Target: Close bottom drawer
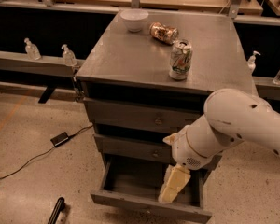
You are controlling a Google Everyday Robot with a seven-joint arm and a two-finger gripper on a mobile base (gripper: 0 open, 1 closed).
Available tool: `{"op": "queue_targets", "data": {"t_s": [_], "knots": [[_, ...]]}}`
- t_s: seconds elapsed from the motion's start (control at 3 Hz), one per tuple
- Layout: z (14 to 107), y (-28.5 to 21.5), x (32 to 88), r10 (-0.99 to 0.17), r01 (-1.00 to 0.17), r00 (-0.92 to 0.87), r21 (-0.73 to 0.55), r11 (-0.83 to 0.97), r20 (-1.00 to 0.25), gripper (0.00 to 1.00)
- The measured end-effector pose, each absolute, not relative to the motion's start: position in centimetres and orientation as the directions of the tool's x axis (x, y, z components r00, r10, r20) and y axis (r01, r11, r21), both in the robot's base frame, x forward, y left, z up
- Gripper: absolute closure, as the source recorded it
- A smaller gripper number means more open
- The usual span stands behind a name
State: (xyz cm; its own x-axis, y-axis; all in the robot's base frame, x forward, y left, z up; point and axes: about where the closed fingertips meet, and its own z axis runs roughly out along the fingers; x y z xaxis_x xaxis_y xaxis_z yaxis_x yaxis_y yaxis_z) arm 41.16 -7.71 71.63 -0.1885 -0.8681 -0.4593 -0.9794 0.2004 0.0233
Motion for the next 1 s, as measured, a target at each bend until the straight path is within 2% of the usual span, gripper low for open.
{"op": "queue_targets", "data": {"t_s": [0.33, 0.67, 1.0], "knots": [[70.8, -7.8, 41.5, -0.857, -0.981, -0.188, 0.05, 0.187, -0.48, 0.0], [65.6, -7.8, 39.6, -0.823, -0.979, -0.202, 0.114, 0.167, -0.531, 0.0], [53.5, -10.5, 35.8, -0.72, -0.957, -0.287, 0.166, 0.237, -0.632, 0.0]]}}
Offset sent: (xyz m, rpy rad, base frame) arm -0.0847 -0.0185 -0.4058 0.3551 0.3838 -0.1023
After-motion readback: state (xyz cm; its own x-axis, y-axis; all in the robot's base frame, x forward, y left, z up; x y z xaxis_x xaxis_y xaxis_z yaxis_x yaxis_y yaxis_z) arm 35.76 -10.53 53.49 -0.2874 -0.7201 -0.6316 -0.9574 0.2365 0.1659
